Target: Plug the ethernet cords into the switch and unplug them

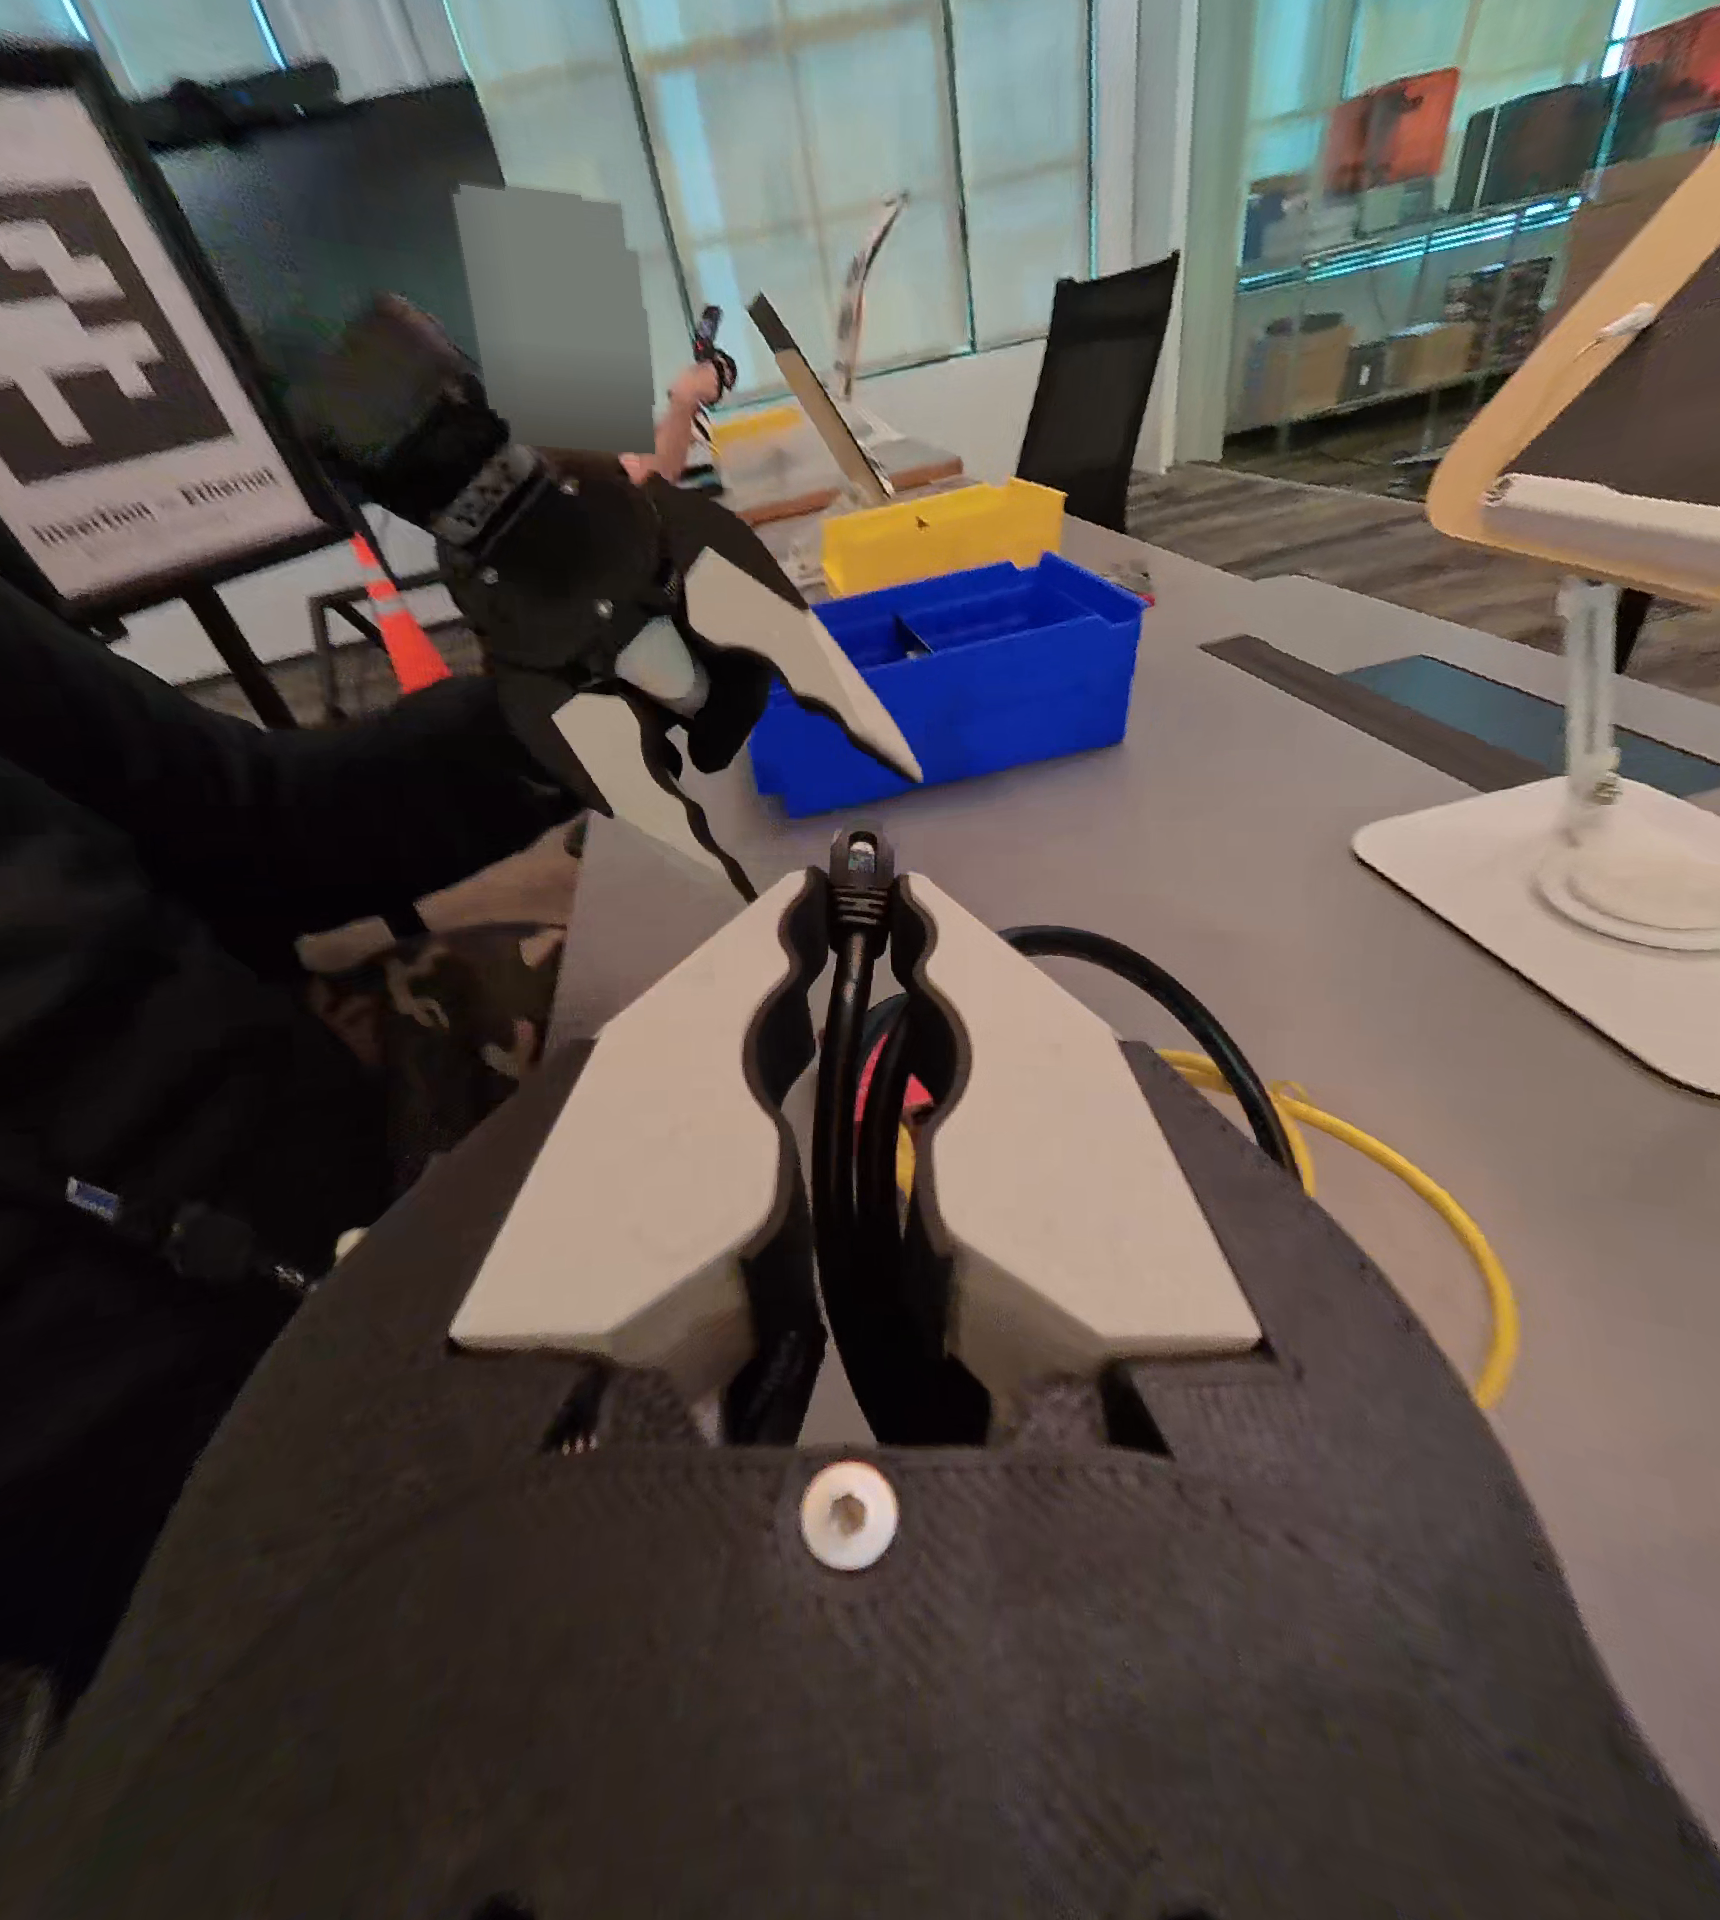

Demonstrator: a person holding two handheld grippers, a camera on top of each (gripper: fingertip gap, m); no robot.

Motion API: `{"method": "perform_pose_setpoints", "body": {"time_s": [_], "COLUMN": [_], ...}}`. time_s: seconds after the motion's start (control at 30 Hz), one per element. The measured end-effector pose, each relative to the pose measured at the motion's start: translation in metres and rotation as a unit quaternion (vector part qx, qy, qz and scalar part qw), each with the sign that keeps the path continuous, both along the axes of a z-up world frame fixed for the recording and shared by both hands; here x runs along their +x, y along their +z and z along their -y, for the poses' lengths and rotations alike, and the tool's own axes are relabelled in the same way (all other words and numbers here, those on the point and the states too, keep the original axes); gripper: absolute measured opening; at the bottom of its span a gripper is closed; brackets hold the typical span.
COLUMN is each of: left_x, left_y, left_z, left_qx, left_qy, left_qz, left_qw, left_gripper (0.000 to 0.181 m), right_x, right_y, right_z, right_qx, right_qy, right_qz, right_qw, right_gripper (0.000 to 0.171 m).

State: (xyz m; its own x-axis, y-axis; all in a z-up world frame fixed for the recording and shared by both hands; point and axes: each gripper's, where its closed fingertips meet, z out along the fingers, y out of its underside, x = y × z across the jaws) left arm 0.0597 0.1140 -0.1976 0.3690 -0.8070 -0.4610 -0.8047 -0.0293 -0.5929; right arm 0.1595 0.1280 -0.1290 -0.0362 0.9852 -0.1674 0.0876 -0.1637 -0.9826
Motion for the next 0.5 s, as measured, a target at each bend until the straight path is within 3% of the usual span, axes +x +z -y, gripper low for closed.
{"method": "perform_pose_setpoints", "body": {"time_s": [0.13, 0.27, 0.4, 0.5], "left_x": [-0.016, -0.016, 0.010, 0.017], "left_y": [-0.053, -0.078, -0.035, -0.022], "left_z": [-0.005, -0.007, -0.008, -0.007], "left_qx": [-0.048, -0.078, 0.005, 0.025], "left_qy": [0.020, 0.021, -0.003, -0.013], "left_qz": [-0.031, -0.030, 0.011, -0.013], "left_qw": [0.998, 0.996, 1.000, 1.000], "left_gripper": [0.075, 0.079, 0.066, 0.066], "right_x": [0.003, 0.002, 0.000, -0.002], "right_y": [-0.005, -0.009, -0.011, -0.017], "right_z": [0.001, 0.005, 0.007, 0.008], "right_qx": [0.018, 0.033, 0.024, 0.022], "right_qy": [-0.003, -0.001, 0.008, 0.013], "right_qz": [0.009, 0.024, 0.027, 0.038], "right_qw": [1.000, 0.999, 0.999, 0.999], "right_gripper": [0.009, 0.010, 0.010, 0.010]}}
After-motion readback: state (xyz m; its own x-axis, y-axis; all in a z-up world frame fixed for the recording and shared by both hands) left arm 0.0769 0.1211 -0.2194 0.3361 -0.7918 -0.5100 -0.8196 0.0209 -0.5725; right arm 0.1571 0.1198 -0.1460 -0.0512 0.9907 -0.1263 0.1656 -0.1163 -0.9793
